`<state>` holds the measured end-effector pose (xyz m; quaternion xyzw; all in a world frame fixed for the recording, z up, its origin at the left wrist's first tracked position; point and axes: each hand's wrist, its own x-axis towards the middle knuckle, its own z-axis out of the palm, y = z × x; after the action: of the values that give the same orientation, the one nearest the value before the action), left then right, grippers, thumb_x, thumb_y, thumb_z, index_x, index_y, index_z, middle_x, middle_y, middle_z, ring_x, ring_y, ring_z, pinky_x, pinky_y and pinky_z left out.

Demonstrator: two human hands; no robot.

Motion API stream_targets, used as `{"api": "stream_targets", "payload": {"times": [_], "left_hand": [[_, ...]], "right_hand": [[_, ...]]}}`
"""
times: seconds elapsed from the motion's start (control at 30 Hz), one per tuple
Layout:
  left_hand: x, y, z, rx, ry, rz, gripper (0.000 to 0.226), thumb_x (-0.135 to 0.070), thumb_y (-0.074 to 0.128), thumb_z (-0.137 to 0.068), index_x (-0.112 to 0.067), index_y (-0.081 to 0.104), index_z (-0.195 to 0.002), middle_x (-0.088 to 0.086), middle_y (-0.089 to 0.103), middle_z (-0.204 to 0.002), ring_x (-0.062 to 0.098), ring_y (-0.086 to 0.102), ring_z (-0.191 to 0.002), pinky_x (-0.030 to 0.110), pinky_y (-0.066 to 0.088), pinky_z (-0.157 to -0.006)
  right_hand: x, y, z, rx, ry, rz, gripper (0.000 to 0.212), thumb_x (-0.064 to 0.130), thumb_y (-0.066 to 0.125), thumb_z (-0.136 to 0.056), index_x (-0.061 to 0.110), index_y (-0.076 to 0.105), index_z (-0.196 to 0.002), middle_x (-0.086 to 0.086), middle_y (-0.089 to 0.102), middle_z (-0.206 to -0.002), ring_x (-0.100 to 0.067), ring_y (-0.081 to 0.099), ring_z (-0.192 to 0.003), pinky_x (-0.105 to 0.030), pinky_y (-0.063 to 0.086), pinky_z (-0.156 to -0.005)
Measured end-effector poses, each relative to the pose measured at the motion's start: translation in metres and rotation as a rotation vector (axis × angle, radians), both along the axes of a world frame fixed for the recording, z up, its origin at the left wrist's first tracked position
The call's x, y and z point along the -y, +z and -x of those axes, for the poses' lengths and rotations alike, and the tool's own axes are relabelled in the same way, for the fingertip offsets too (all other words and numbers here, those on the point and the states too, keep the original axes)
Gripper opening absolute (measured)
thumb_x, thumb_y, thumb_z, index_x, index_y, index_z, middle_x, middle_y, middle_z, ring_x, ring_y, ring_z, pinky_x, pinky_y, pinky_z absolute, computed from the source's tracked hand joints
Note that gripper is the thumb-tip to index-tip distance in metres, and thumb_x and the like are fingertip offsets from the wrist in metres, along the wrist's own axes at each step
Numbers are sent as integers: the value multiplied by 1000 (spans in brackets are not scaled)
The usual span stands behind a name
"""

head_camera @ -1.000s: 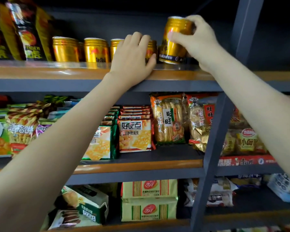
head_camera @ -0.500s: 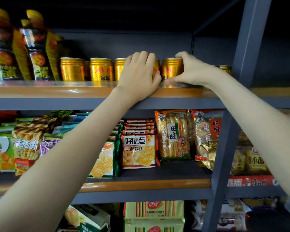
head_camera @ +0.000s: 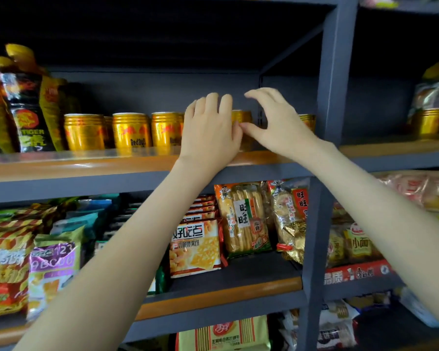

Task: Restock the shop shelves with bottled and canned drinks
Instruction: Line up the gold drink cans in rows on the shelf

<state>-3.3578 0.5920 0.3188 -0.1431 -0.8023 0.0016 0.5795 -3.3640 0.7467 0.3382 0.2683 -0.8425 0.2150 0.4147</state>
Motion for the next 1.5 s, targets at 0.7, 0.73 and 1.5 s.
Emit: {"api": "stream_targets", "payload": {"times": [0.7,0.73,1.5], "left_hand": [[-286,31,75,61,231,106,47,-27,45,-93,-9,40,-136,16,47,-135,33,44,-126,41,34,-105],[-290,37,87,152,258,76,51,-27,43,-95,-11,31,-142,16,39,-141,32,38,-130,41,31,-107],[-269,68,235,894,542,352,92,-22,64,-87,-17,0,-153,11,12,-158,30,15,-145,51,24,-115]], "right_hand": [[-284,40,122,214,-133,-218,88,25,66,-90,33,4,-152,-8,13,-156,-32,15,-144,-47,28,-111],[-286,43,138,273,-142,-244,91,26,66,-90,35,0,-152,-8,6,-159,-34,10,-146,-49,25,-113],[-270,45,316,685,0,-77,101,29,84,-71,13,22,-148,-14,24,-153,-30,32,-139,-43,44,-105]]}}
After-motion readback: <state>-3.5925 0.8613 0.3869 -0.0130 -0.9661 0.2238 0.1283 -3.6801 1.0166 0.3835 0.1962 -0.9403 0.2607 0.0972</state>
